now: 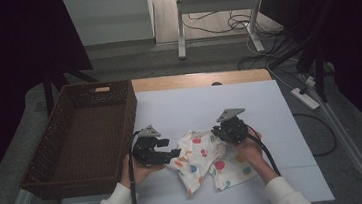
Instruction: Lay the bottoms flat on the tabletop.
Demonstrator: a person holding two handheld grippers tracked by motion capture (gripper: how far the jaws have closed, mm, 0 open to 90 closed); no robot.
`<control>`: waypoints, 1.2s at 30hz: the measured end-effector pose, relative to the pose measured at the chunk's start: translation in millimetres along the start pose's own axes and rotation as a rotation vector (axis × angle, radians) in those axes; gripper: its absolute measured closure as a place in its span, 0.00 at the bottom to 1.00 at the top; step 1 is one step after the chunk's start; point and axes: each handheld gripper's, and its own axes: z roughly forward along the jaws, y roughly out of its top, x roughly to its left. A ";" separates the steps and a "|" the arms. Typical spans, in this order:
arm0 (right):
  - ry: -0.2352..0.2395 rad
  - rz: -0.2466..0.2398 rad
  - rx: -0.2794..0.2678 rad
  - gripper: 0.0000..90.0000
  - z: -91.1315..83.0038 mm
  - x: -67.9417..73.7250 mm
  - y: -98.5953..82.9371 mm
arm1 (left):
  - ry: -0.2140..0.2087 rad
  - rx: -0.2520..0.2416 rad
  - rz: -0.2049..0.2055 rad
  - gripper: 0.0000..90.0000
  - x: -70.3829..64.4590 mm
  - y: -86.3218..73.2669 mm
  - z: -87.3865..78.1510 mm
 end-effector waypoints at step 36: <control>-0.025 0.125 -0.094 0.62 -4.2 -19.6 29.5 | 0.004 0.000 -0.004 0.38 2.8 -1.4 -0.9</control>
